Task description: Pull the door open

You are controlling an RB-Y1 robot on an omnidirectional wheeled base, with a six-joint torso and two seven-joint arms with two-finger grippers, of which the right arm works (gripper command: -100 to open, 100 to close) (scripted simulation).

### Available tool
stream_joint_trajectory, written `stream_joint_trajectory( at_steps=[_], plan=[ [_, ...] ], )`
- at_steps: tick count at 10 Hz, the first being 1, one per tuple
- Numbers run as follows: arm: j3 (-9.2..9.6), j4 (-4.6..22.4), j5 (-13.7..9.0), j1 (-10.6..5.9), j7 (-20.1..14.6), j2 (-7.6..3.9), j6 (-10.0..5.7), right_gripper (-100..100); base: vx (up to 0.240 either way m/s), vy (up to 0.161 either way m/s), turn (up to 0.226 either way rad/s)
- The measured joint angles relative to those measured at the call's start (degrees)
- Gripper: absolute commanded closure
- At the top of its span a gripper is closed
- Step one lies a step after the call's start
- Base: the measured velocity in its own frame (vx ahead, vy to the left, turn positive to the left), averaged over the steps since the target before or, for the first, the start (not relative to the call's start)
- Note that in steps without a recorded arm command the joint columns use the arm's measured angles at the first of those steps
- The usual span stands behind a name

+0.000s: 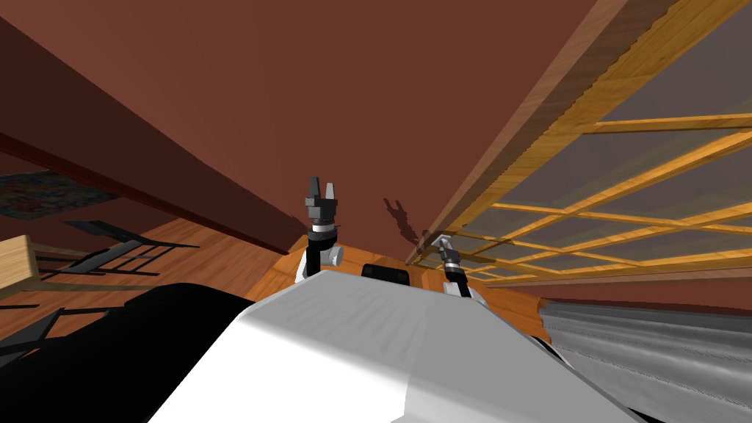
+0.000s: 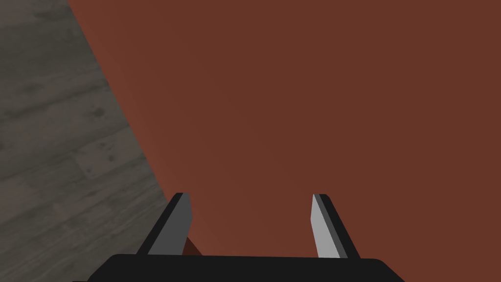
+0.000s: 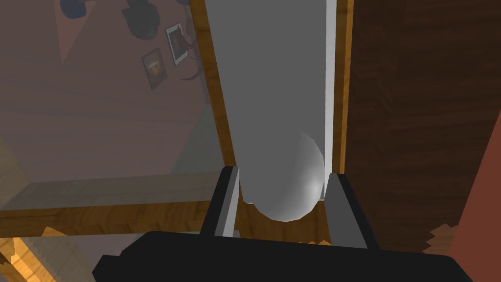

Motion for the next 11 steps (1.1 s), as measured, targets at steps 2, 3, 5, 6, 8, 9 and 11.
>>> stream_joint_trajectory(
  at_steps=[2,3,5,6,8,9,11],
  plan=[
    [0.13,-0.12,-0.36,-0.01,-2.72,0.02,0.14,100,-0.024,-0.013,0.033],
    [0.19,0.07,-0.56,-0.12,-4.14,0.03,0.07,100,-0.031,-0.016,0.044],
    [0.33,-0.31,-1.05,0.01,-7.28,0.03,0.27,100,-0.027,-0.011,0.027],
    [0.38,-0.16,-1.16,-0.12,-8.36,0.05,0.26,100,-0.023,-0.006,0.023],
    [0.49,-0.39,-1.59,-0.03,-11.18,0.02,0.38,100,-0.038,-0.017,0.044],
    [0.56,-0.67,-1.86,0.06,-12.76,0.04,0.54,100,-0.022,-0.014,0.017],
    [0.7,-0.67,-2.18,0.02,-15.29,0.09,0.62,100,-0.027,-0.015,0.041]
  ],
)
